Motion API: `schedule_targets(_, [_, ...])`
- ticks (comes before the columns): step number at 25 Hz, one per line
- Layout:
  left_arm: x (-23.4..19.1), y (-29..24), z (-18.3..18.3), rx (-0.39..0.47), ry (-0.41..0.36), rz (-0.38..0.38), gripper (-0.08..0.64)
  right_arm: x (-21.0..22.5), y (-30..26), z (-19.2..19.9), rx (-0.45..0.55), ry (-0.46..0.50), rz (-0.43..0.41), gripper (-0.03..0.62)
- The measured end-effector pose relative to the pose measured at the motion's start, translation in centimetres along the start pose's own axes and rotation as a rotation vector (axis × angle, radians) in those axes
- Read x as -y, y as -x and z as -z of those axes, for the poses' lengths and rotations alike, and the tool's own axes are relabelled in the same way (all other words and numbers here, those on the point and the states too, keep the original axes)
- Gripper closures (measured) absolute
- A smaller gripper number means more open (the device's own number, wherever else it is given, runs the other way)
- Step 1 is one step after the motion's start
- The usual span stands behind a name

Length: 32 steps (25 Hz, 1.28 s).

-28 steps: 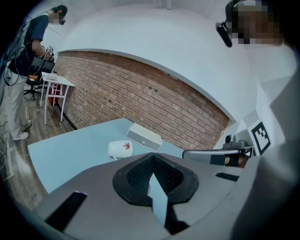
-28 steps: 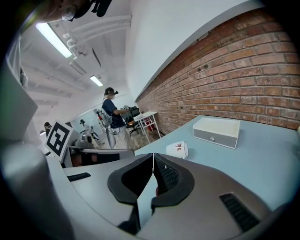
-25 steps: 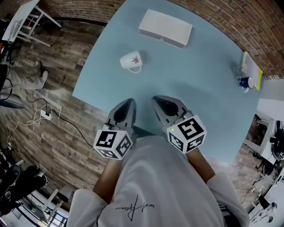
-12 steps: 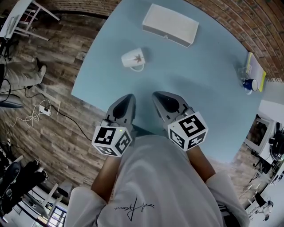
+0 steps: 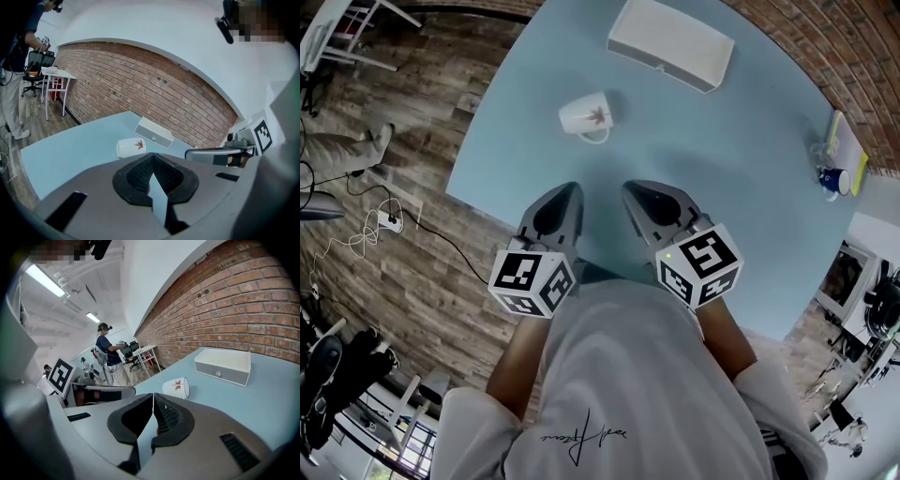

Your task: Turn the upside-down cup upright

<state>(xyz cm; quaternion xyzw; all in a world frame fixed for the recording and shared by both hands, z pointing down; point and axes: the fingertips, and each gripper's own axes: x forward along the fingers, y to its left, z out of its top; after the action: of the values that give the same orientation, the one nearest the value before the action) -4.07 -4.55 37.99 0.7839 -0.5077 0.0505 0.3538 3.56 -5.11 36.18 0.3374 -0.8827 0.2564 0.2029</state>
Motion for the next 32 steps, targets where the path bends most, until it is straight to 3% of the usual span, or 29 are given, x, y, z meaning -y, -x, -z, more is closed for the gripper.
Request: schedule_targets(32, [-4.8, -4.6, -0.5, -0.062, 0.045, -0.059, 0.551, 3.2, -5.5, -0.7, -0.068, 0.003, -0.046, 0.569])
